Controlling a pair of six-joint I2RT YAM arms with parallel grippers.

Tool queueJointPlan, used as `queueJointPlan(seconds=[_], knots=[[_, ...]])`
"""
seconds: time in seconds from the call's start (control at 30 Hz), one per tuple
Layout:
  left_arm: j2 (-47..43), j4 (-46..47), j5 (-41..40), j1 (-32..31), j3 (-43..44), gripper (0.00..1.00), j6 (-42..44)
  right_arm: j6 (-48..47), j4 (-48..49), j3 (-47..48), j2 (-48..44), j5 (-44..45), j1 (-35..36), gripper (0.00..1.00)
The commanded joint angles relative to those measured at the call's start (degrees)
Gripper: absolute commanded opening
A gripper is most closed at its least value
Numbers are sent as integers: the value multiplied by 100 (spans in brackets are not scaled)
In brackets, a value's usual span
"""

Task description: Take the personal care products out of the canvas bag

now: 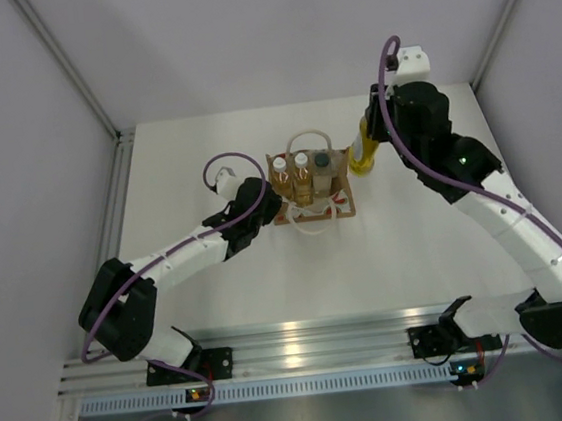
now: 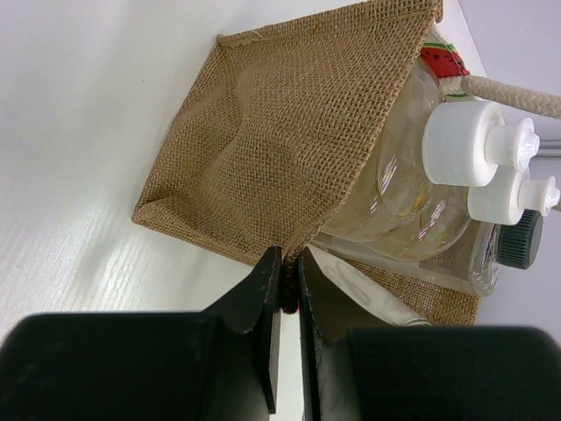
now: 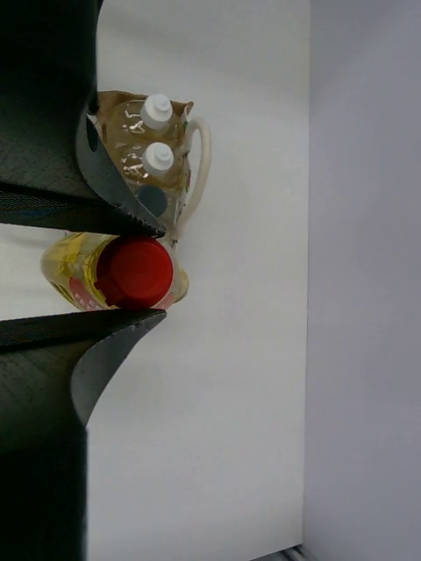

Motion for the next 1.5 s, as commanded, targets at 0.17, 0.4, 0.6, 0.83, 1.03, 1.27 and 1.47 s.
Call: queueJointPlan(seconds=[0.17,0.4,0.6,0.83,1.03,1.27,1.47], knots=[[253,-778,241,-24,-163,0,138,-16,150,-142,-999,460,90,0],[183,-778,250,-24,-136,0,217,248,430,-1950,-2078,-207,90,0],[147,-778,250,-24,-93,0,313,222,1238,-3418,-2817,-1183,379,0],[112,-786,242,-24,-75,0,419,-76,2232,-4607,-3363,-799,1784,0],[86,-787,224,-24,-92,0,472,-436,2839,-4924,-3241,-482,2945,0],[112,-778,285,-24,-93,0,445,-464,3323,-4969,-2731,-209,3412,0],[68,-778,303,-24,-119,0,437,-385,3140,-4846,-2381,-85,3421,24]])
